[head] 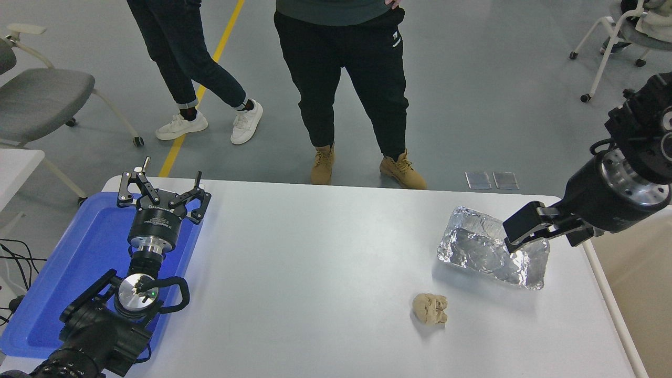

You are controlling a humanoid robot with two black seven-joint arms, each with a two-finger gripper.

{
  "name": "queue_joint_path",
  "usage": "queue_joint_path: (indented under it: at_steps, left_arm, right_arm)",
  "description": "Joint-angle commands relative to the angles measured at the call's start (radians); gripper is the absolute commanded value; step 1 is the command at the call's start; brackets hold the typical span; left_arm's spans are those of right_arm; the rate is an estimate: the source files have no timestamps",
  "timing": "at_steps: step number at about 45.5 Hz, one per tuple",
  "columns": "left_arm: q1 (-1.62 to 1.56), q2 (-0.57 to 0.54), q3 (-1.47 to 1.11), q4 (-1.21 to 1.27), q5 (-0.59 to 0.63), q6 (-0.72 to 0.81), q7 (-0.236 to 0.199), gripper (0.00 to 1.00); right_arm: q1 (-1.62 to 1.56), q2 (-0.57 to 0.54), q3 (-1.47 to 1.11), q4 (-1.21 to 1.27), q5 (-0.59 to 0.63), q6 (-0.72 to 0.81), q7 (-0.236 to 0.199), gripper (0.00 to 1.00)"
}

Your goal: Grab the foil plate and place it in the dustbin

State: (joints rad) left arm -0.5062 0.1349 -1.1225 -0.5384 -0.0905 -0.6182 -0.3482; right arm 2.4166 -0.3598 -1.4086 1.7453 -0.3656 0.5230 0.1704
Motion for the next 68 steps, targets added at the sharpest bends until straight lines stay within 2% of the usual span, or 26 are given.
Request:
queue_joint_path:
  at_steps: [1, 30, 37, 47, 68]
  left_arm:
    - [-0.002, 0.0, 0.0, 0.0, 0.0, 0.002, 0.001, 1.0]
    - [0.0, 0.0, 0.001, 0.0, 0.0, 0.002, 0.0, 1.0]
    - [0.0, 0.0, 0.001, 0.0, 0.0, 0.002, 0.0, 1.0]
    - [0.0, 0.0, 0.001, 0.0, 0.0, 0.0, 0.0, 1.0]
    - [0.0, 0.0, 0.001, 0.0, 0.002, -0.002, 0.001, 1.0]
  right_arm:
    - [-0.01, -0.002, -0.01, 0.0, -0.007, -0.018, -0.026, 1.0]
    - [-0.119, 0.01, 0.022, -0.052, -0.012, -0.069, -0.028, 1.0]
    - [-0.22, 0.007, 0.02, -0.089, -0.053, -0.165, -0.028, 1.0]
    - [-0.392, -0.057, 0.033, -0.237, -0.102, -0.213, -0.028, 1.0]
    - [-0.712, -0.117, 0.137, -0.48, -0.082, -0.351, -0.029, 1.0]
